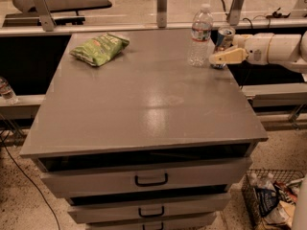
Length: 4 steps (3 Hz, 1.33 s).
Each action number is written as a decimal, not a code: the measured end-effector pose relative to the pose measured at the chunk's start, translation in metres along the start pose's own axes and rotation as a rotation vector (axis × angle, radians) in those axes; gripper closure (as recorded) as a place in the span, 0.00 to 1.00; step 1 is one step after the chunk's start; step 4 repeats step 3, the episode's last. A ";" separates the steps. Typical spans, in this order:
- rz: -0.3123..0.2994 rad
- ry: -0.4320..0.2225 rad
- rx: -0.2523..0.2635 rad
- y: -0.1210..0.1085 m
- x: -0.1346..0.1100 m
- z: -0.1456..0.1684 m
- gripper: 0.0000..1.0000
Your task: Move redbull can near water bottle
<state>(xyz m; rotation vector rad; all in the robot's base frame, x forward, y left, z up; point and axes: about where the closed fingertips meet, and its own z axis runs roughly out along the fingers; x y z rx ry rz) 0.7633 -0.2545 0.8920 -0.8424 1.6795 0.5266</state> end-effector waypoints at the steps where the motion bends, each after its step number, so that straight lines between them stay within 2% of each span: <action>1: 0.003 0.001 -0.002 0.000 0.001 0.001 0.00; 2: -0.083 0.009 0.043 0.011 -0.036 -0.066 0.00; 3: -0.204 0.028 0.090 0.047 -0.089 -0.146 0.00; 4: -0.204 0.028 0.090 0.047 -0.089 -0.146 0.00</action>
Offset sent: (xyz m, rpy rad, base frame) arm -0.1083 -0.0742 0.1192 -0.1388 -0.1454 -0.0526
